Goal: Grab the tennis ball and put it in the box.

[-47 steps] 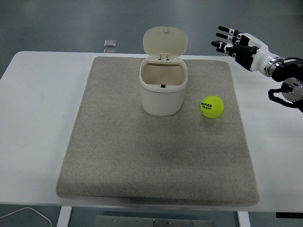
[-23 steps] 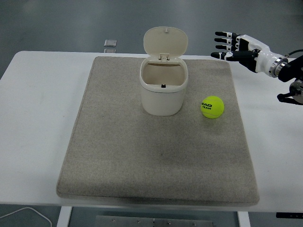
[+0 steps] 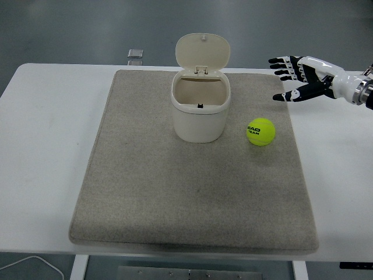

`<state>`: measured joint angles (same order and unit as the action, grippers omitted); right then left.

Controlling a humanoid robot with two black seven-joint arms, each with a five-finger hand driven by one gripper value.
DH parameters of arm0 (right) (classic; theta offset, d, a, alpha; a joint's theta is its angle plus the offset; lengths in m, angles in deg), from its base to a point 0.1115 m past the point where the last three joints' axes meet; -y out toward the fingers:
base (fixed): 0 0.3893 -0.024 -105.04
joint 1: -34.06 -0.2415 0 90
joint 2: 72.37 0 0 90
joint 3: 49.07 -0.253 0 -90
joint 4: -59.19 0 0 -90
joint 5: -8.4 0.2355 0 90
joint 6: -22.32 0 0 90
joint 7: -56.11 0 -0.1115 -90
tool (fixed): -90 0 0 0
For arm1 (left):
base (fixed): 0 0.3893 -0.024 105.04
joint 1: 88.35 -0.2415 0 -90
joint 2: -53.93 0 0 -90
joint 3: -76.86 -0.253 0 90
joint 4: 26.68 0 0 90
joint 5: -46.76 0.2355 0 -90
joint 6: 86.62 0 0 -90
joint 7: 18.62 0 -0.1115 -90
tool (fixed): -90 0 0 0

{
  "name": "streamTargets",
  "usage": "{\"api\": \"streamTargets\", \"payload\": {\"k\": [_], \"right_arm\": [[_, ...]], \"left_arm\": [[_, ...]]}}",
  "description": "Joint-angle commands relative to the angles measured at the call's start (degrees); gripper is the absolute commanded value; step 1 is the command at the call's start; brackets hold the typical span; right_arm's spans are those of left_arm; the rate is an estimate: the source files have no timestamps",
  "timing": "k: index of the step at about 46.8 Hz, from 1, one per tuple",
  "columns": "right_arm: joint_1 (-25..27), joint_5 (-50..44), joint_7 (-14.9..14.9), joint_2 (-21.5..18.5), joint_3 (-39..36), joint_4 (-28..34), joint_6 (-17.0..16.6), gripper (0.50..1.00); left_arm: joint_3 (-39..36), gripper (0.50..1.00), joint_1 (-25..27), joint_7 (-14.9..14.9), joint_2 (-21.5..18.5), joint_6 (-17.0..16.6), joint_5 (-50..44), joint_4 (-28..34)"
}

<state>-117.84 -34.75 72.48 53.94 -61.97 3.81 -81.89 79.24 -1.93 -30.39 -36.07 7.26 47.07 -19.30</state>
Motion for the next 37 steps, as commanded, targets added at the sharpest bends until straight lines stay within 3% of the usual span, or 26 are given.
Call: {"api": "streamTargets", "payload": {"k": [1,18,37], "right_arm": [[0.02,-3.87,1.38,1.22,0.25,-1.92,-0.03,0.930],[1.42,-20.22,2.62,1.57,0.86,-6.94,0.67,0.930],[3.45,-26.64,2.35,-0.10,0.95,-6.15,3.66,0.930]], "left_arm": [[0.00,0.992,-0.02,0.00,0.00,-0.01,-0.04,0.00],[0.00,0.992,-0.02,0.00,0.00,-0.01,0.05,0.00],[0.00,0.992,-0.02,0.00,0.00,-0.01,-0.04,0.00]]}}
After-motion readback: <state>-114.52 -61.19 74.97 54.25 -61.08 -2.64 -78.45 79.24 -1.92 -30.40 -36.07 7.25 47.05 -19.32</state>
